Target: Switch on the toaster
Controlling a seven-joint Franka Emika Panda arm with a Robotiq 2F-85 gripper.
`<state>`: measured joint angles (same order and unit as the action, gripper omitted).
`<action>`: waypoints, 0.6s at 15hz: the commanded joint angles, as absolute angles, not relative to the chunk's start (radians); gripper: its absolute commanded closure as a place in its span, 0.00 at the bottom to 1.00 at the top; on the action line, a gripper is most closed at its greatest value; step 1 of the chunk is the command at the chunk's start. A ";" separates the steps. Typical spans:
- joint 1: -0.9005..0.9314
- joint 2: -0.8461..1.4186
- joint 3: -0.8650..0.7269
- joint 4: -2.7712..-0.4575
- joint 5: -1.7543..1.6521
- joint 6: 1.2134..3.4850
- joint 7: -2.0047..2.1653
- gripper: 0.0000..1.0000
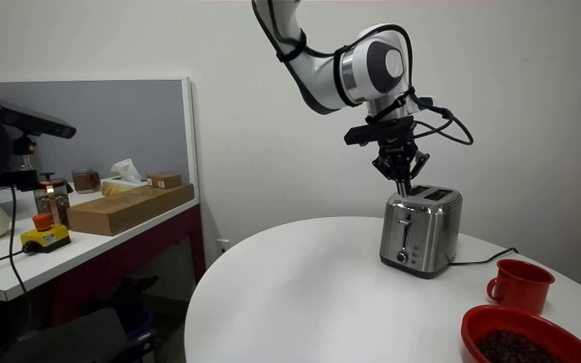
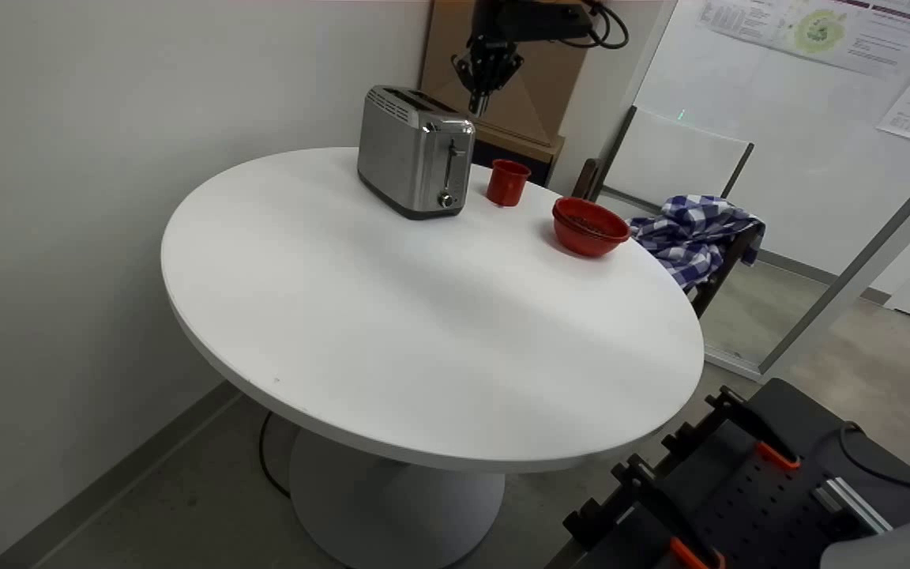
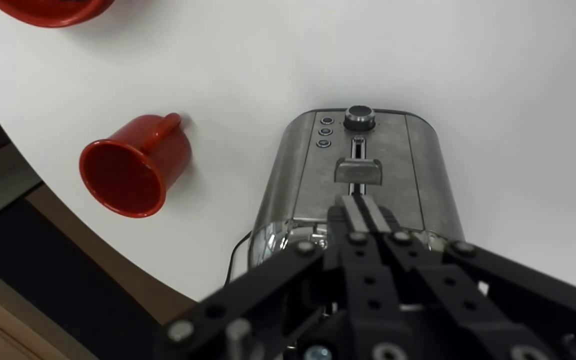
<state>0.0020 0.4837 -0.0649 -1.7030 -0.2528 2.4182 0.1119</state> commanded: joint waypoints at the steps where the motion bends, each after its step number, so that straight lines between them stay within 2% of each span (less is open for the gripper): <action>1: -0.005 0.540 -0.061 -1.641 -0.216 2.399 0.067 1.00; 9: 0.010 0.632 -0.078 -1.593 -0.247 2.459 0.070 1.00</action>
